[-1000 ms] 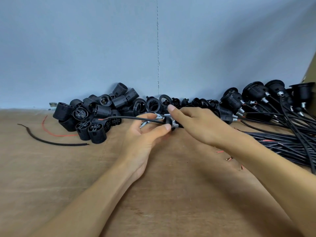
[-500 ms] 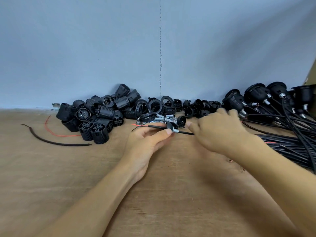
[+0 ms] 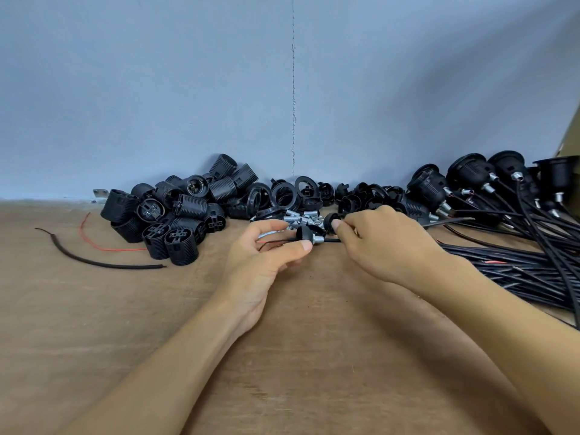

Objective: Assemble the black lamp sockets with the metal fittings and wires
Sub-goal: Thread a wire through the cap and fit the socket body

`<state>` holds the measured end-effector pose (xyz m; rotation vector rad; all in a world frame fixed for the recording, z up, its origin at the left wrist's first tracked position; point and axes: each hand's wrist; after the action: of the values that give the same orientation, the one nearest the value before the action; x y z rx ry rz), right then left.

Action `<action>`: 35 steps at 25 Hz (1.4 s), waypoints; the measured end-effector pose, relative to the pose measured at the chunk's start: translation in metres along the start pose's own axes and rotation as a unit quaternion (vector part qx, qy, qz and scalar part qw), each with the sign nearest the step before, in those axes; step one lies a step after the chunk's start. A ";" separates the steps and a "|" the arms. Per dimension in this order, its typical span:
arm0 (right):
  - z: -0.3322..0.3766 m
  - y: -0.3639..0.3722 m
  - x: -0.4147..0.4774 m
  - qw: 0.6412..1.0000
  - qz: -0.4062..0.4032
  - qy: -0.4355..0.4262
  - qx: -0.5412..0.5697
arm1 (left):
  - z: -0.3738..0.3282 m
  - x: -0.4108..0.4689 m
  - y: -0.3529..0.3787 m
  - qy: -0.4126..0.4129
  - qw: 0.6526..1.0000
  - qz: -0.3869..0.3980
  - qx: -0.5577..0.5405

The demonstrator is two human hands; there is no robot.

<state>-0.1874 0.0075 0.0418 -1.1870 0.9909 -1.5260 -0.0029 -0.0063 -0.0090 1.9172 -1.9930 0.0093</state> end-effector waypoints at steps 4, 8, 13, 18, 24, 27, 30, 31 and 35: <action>-0.008 -0.012 0.005 0.983 0.116 0.046 -0.133 | 0.002 -0.010 0.003 0.093 0.954 0.110 0.262; -0.009 -0.019 0.003 0.971 0.161 0.063 -0.166 | 0.000 -0.016 0.005 0.102 0.914 0.145 0.365; 0.010 0.004 -0.003 0.996 0.029 -0.047 0.068 | 0.004 -0.013 0.007 0.111 0.929 0.130 0.327; 0.022 0.039 -0.014 0.968 0.012 -0.089 0.235 | 0.009 -0.012 0.006 0.131 0.936 0.085 0.317; 0.012 0.038 -0.006 0.943 0.080 -0.027 0.323 | 0.008 -0.008 0.002 0.155 0.913 0.064 0.372; 0.008 0.035 -0.003 0.937 0.101 -0.031 0.332 | 0.006 -0.004 -0.006 0.139 0.896 0.044 0.420; 0.005 0.033 -0.004 0.938 0.103 -0.049 0.327 | 0.005 -0.003 -0.010 0.133 0.893 0.061 0.426; 0.005 0.033 -0.005 0.940 0.097 -0.056 0.321 | 0.005 -0.003 -0.009 0.137 0.892 0.068 0.425; 0.008 0.032 -0.008 0.953 0.068 -0.095 0.281 | 0.004 -0.003 -0.005 0.156 0.892 0.074 0.417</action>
<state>-0.1727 0.0068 0.0114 -0.8177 0.4500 -1.4200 0.0012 -0.0046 -0.0151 1.9975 -2.0565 1.3202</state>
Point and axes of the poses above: each hand's wrist, its own x-axis towards the middle knuckle, its own y-axis out of the palm, z = x × y, and after that the axes turned 10 degrees about y, right-handed
